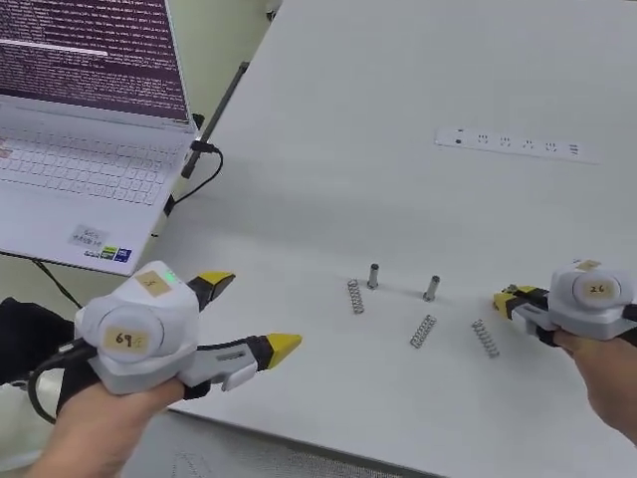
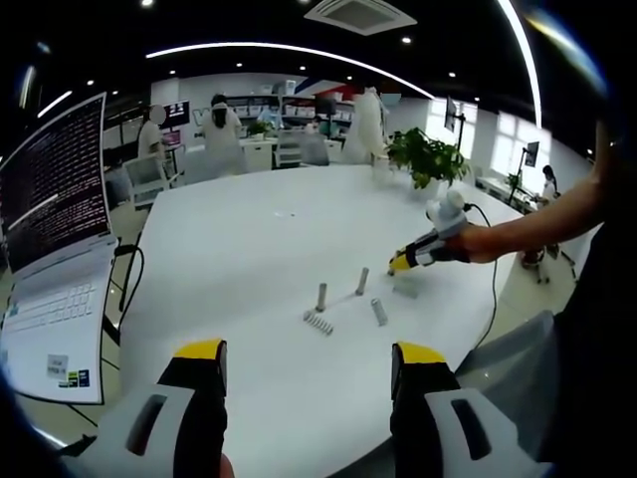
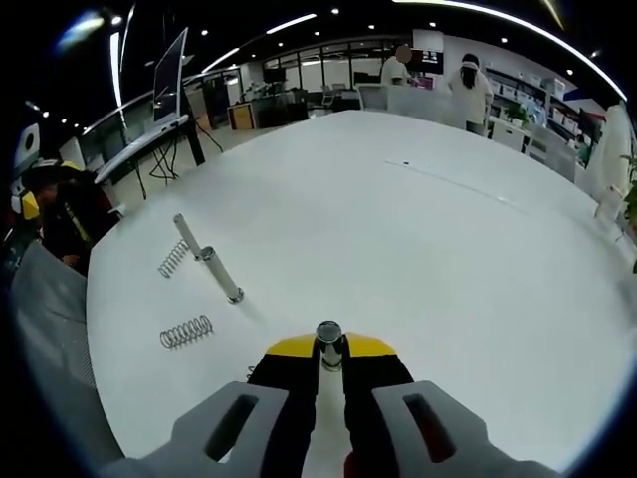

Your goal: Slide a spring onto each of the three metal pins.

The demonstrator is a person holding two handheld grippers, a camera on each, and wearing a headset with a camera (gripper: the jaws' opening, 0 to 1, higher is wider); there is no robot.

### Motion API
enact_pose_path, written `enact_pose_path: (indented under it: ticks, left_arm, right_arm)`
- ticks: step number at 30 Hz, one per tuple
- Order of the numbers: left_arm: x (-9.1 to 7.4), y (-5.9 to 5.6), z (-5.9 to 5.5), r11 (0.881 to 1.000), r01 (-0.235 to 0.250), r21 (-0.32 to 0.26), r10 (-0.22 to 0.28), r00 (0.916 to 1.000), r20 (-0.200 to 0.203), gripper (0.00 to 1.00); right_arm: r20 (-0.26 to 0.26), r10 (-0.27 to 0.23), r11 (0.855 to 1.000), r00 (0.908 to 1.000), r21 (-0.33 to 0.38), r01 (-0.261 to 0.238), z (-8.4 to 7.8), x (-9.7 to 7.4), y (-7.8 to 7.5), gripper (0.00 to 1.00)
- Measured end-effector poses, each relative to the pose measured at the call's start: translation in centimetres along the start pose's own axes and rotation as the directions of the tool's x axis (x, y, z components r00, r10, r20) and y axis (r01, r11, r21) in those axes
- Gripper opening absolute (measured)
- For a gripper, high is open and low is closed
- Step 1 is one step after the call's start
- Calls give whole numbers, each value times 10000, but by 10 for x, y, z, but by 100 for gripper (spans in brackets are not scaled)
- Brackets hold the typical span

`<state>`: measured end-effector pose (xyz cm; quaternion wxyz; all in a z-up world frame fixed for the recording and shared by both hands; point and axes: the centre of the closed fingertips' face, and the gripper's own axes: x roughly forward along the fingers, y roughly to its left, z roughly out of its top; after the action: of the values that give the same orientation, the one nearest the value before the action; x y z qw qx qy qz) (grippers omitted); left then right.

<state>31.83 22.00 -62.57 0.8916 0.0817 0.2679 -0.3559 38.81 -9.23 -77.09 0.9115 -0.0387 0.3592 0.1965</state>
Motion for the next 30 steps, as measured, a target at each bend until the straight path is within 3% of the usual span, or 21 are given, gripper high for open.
enact_pose_path:
  ticks: [25,30]
  left_arm:
    - [0,-2,3,10000,65,-38,-64,9999,119,65]
    - [0,-2,3,10000,72,-39,-72,9999,115,64]
  right_arm:
    - [-285,89,9995,9996,-308,-98,-7,0,7,6]
    - [-594,136,9984,9981,-532,-168,-14,2,10,8]
